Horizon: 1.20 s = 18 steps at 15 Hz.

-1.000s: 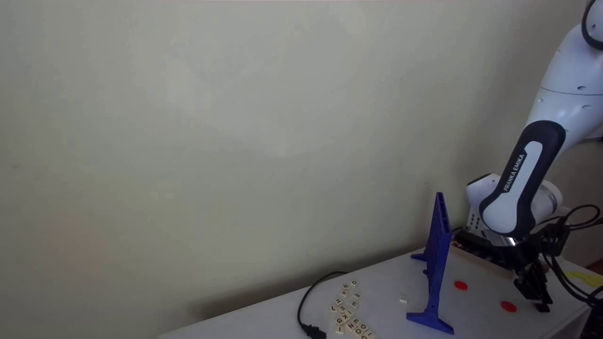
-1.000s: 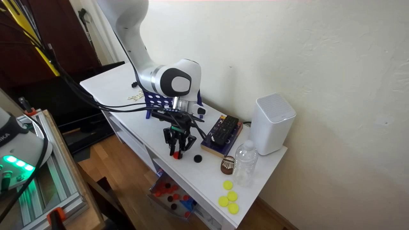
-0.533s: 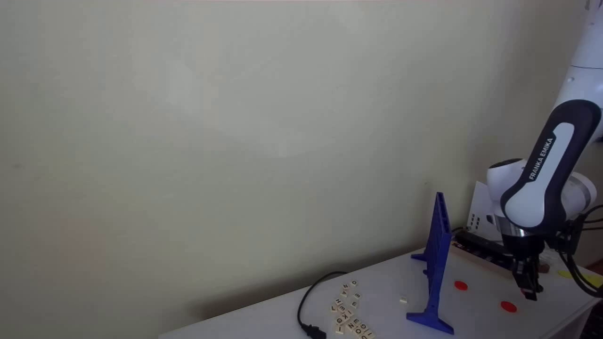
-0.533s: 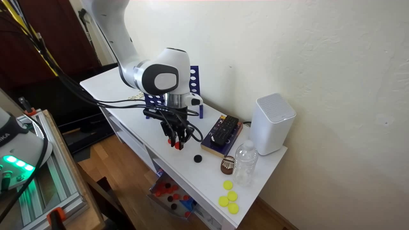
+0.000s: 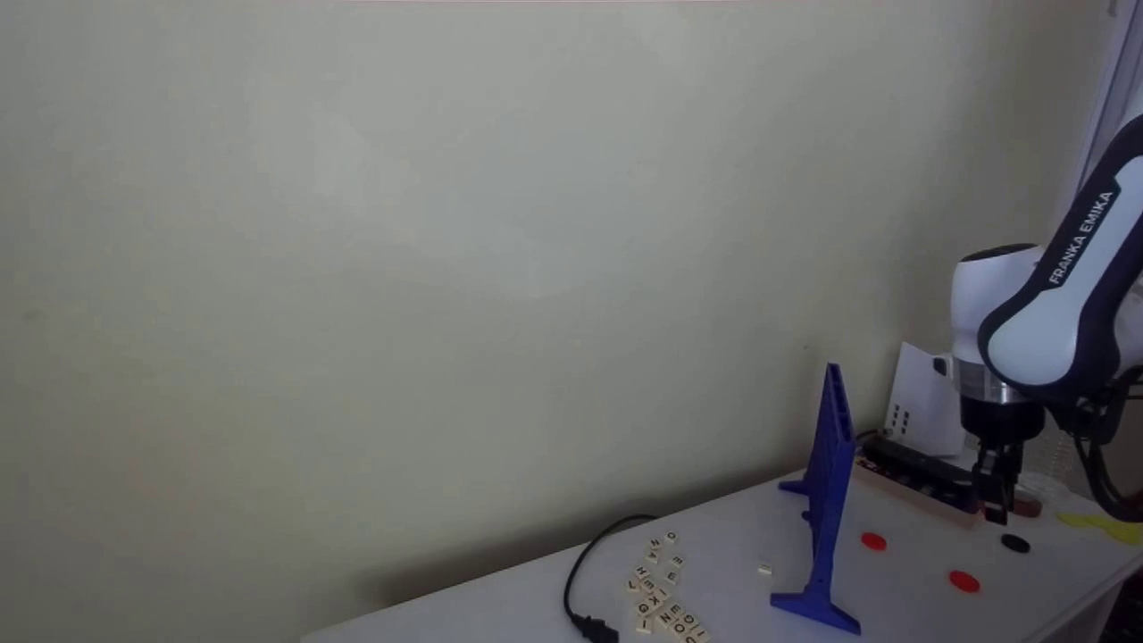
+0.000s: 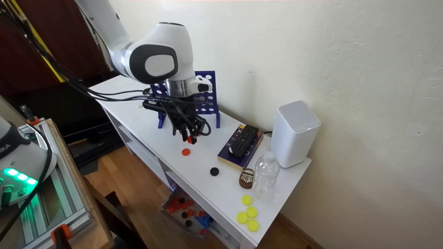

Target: Put the orange circle inside the the blue object

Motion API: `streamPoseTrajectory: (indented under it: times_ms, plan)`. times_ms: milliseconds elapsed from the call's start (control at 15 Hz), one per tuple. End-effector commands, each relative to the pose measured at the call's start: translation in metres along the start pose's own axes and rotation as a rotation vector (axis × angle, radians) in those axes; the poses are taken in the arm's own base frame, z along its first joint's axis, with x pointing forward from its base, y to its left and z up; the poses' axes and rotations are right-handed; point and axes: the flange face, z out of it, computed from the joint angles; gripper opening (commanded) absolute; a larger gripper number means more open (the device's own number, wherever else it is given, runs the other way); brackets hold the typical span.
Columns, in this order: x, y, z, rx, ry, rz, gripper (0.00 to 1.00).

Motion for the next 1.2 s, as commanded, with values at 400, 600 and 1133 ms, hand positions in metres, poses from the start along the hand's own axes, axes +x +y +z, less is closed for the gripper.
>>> streamPoseTrajectory:
  times_ms: [400, 600, 1133]
  plan:
    - [-0.016, -0.006, -0.1, -0.03, 0.18, -0.022, 0.11]
    - [-0.019, -0.004, -0.122, -0.04, 0.222, -0.049, 0.11]
    - [-0.01, 0.001, -0.162, -0.067, 0.316, -0.245, 0.11]
